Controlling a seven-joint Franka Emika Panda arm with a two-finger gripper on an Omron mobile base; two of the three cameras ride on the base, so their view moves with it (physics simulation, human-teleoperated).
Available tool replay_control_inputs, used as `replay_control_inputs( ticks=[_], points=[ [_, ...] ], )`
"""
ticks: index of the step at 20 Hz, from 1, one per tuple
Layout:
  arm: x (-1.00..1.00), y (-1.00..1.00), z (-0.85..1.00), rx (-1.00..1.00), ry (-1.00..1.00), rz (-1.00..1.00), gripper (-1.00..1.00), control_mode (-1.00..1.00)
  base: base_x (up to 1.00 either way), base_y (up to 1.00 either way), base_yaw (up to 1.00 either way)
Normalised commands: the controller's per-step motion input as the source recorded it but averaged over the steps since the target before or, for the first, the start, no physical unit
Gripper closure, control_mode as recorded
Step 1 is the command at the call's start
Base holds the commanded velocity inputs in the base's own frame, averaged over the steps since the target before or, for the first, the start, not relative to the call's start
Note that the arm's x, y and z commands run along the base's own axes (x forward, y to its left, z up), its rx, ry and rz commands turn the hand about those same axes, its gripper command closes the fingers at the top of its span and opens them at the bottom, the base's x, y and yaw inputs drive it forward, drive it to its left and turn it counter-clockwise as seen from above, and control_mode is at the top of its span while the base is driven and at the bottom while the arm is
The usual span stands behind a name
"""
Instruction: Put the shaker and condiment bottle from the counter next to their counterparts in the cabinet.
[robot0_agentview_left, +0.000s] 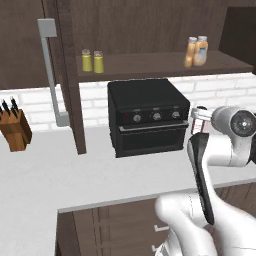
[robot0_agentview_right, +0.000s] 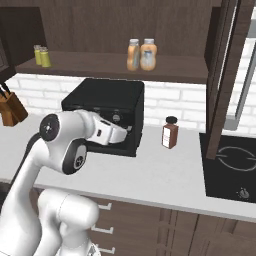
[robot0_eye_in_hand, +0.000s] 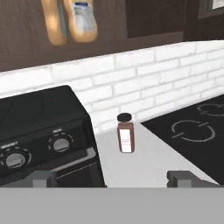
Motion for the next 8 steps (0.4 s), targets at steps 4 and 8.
replay_control_inputs(
  ticks=[4,8],
  points=[
    [-1.0,0.07,-0.64,0.0,-0.12,-0.01,-1.0,-1.0,0.0,0.0,0.0],
    [-1.0,0.06,-0.59,0.0,-0.12,-0.01,-1.0,-1.0,0.0,0.0,0.0]
  ],
)
